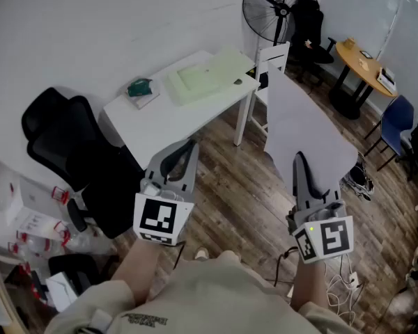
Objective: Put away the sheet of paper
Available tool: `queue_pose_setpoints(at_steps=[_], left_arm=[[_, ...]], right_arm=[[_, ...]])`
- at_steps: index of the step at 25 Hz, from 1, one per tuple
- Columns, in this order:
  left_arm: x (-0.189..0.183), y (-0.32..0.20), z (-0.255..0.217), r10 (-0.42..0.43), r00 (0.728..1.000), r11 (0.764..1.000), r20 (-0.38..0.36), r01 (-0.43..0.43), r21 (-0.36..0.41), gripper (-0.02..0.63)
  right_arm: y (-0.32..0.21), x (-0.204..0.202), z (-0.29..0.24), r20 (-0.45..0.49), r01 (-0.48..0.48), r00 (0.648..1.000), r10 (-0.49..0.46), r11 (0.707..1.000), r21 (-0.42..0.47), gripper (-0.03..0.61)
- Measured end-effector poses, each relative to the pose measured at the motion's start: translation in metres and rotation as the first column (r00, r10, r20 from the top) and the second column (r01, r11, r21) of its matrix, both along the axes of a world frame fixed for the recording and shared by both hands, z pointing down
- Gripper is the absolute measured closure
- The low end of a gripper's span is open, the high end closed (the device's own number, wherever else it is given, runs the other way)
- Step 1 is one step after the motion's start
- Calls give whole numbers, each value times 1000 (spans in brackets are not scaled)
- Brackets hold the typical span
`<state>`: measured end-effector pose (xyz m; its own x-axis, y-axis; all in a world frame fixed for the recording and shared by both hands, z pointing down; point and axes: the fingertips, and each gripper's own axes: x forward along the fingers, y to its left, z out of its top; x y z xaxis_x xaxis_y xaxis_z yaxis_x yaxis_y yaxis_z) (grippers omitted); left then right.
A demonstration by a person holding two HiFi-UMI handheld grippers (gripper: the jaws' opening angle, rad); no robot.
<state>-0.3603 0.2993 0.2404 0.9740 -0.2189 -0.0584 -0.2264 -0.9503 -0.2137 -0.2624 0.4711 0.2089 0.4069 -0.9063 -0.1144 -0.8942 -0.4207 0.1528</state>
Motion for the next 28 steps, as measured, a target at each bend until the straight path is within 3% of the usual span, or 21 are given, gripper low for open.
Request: queue_pose_setpoints(at_steps=[15, 28], left_arm=[[21, 40, 10, -31, 999, 999, 43, 30, 21, 588], [45, 45, 15, -72, 996, 997, 50, 73, -21, 588]], right_arm=[[34, 28, 17, 67, 51, 996, -51, 999, 12, 555], [50, 47, 30, 85, 124, 989, -125, 992, 17, 555]])
